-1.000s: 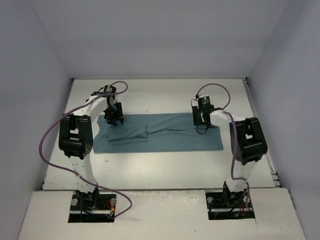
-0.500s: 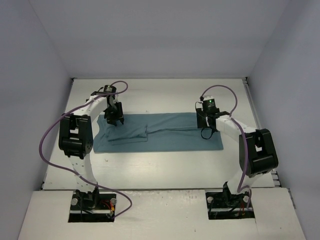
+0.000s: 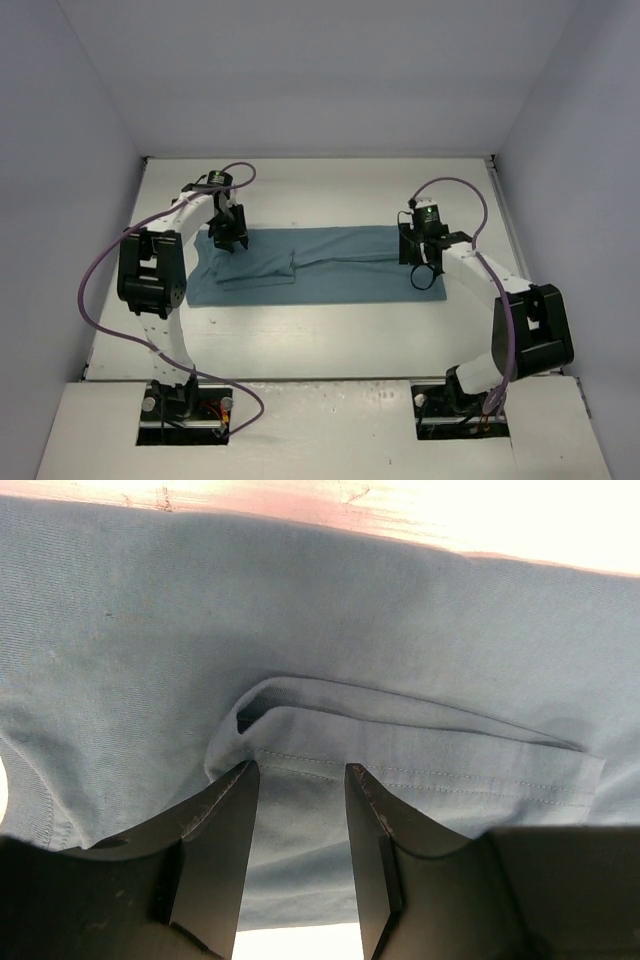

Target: Fold and stack the t-shirts

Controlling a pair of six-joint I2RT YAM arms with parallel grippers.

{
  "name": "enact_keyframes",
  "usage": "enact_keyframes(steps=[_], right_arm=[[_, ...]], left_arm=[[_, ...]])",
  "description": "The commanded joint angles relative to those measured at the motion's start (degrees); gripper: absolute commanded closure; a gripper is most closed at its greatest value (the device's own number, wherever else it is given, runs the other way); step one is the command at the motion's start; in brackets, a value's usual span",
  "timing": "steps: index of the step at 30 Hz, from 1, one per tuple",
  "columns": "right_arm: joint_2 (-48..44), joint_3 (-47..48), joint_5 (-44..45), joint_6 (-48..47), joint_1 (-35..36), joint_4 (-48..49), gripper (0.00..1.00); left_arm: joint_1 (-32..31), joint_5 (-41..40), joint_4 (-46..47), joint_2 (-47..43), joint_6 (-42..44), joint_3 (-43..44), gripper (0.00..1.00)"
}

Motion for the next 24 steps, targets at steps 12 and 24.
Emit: enact_keyframes(steps=[12, 24], right_arm=[[13.41, 13.76, 0.37, -3.57, 0.26, 3.27, 0.59], [5.49, 1.6, 0.34, -1.24, 0.18, 3.95, 0.59]], left_arm=[[-0.42, -0.04, 0.35, -6.68, -0.3, 0.19, 0.63], [-0.34, -0.21, 0.27, -6.59, -0.56, 0.02, 0.63]])
